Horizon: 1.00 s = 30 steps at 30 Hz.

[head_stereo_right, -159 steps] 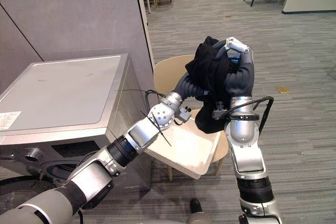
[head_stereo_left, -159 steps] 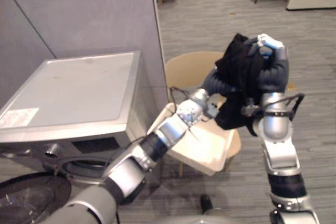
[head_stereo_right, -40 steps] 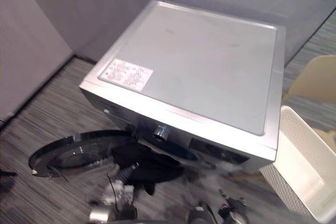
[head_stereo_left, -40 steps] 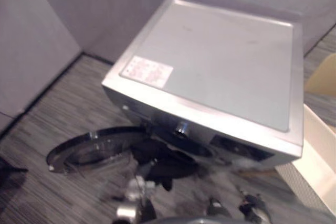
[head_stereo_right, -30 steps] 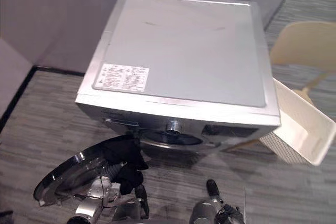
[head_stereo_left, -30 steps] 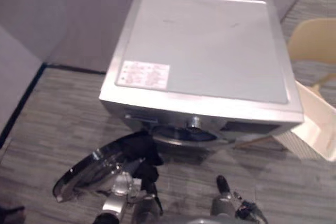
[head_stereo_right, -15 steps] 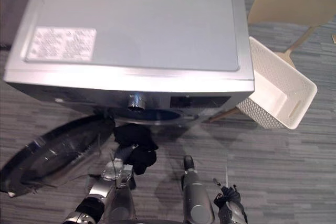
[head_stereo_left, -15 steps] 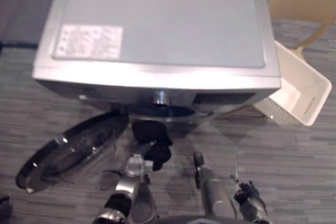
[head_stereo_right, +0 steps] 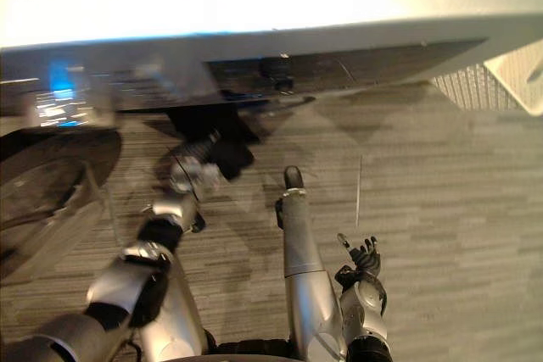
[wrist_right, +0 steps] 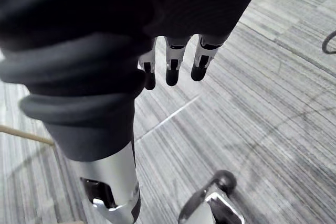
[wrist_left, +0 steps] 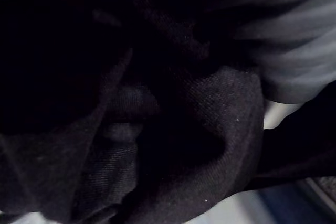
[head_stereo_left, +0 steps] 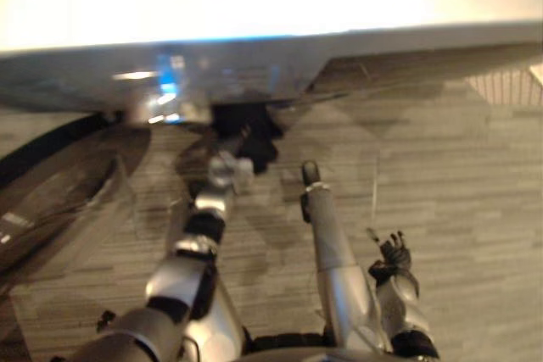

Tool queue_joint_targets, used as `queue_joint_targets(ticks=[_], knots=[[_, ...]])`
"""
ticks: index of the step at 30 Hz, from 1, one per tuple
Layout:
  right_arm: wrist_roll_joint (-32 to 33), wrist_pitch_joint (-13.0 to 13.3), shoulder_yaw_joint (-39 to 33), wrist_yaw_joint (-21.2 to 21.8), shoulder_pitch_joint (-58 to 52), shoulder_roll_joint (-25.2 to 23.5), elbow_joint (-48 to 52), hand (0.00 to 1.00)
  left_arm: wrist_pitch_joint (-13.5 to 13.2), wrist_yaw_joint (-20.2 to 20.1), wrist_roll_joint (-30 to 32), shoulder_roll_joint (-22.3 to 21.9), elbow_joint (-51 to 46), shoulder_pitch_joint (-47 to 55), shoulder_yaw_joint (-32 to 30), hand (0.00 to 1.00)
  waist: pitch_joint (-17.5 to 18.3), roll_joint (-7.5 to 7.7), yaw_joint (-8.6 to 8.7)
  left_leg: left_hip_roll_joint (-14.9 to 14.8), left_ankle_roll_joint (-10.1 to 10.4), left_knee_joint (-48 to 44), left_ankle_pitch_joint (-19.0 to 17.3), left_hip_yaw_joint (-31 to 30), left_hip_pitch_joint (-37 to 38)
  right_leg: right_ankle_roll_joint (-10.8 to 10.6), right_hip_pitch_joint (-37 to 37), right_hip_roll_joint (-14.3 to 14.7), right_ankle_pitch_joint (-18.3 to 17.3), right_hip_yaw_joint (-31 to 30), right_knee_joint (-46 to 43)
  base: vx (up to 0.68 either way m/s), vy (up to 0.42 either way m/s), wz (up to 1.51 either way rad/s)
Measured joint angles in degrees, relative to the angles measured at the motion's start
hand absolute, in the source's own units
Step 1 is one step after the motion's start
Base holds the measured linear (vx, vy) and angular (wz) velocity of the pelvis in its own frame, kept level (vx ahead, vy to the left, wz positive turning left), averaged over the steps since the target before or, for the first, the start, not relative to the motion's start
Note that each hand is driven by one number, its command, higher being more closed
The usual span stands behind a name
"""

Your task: Pick up the laundry basket with both hands and put the clothes into the washing machine.

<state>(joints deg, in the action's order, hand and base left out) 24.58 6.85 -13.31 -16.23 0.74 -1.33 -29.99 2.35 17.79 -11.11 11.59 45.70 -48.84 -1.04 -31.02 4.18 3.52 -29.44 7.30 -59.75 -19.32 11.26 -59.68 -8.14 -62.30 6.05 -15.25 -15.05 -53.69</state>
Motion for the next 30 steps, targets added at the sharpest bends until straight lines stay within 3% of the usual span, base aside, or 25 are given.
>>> queue_joint_targets(ticks=[4,9,10,11,16,20,21,25,30], knots=[[2.06,1.80,-0.54,-0.09,-0.42,-0.34,-0.50,0.00,-0.09,0.20,-5.62,9.85,-0.26,-10.03,-3.09,1.00,-0.42,0.15,0.92,-1.76,-0.12,-2.75,-1.15,0.45,-2.90,-0.31,-3.36,1.41,0.16,-0.68,-1.55,0.00,0.071,-0.28],[7.23,2.29,-5.06,0.25,-0.63,-1.08,-2.96,0.00,-0.94,2.43,-12.25,17.69,-5.74,-21.46,-4.25,1.00,-0.45,0.08,0.30,-1.55,-0.12,-2.88,-1.14,0.74,-3.61,-0.34,-4.35,1.19,0.14,-0.75,-2.09,0.00,0.067,0.01],[7.72,2.28,-5.25,0.29,-0.61,-1.09,-3.10,0.00,-4.35,2.65,-13.26,17.98,-6.54,-22.39,-4.27,1.00,-0.45,0.08,0.48,-1.54,-0.12,-3.02,-1.14,0.70,-3.91,-0.34,-4.58,1.16,0.14,-0.72,-2.14,0.01,0.090,0.02],[8.82,2.65,-5.49,0.56,-0.84,-1.11,-3.28,0.00,-5.91,3.08,-15.43,17.99,-8.65,-22.47,-4.17,1.00,-0.51,-0.02,0.44,-1.44,-0.14,-3.23,-1.13,0.70,-4.52,-0.36,-5.23,1.06,0.16,-0.74,-2.34,0.00,0.068,0.00],[9.92,2.74,-6.52,1.81,-0.94,-0.56,-4.38,0.00,-6.85,6.13,-21.14,18.68,-9.73,-24.02,-3.13,1.00,-0.68,-0.32,0.13,-1.48,-0.17,-4.90,-1.14,1.47,-4.98,-0.35,-6.95,0.86,0.16,-0.92,-4.52,0.00,0.070,-0.01],[10.92,2.79,-6.67,2.52,-1.15,0.77,-2.34,0.00,-6.86,9.46,-21.74,20.76,-9.53,-25.12,-2.28,1.00,-0.74,-0.42,0.40,-1.75,-0.77,-6.66,-1.47,1.25,-6.37,-0.56,-8.32,1.07,0.37,-1.10,-5.68,-0.04,0.068,-0.03],[10.91,2.92,-6.83,2.54,-1.20,1.27,-2.15,0.00,-6.79,10.36,-21.06,20.78,-9.26,-25.27,-1.68,0.00,-0.75,-0.44,0.42,-1.84,-1.01,-7.06,-1.61,1.31,-6.46,-0.73,-8.32,1.07,0.58,-1.21,-5.63,-0.04,0.092,-0.07],[10.85,3.37,-7.29,2.54,-1.32,1.91,-1.06,0.00,-6.35,12.59,-15.72,20.78,-9.03,-26.26,-0.94,0.00,-0.77,-0.47,0.45,-2.32,-1.75,-7.72,-2.02,1.23,-7.45,-1.17,-8.33,1.18,1.60,-1.22,-4.45,-0.04,0.123,-0.09],[10.86,3.45,-7.28,2.55,-1.63,1.83,-1.42,0.00,-4.80,12.43,-11.62,20.77,-8.98,-26.49,-1.14,0.00,-0.87,-0.67,0.57,-2.42,-2.27,-8.45,-2.33,1.23,-8.03,-1.57,-8.45,1.17,1.99,-1.28,-4.07,-0.02,0.105,-0.04]])
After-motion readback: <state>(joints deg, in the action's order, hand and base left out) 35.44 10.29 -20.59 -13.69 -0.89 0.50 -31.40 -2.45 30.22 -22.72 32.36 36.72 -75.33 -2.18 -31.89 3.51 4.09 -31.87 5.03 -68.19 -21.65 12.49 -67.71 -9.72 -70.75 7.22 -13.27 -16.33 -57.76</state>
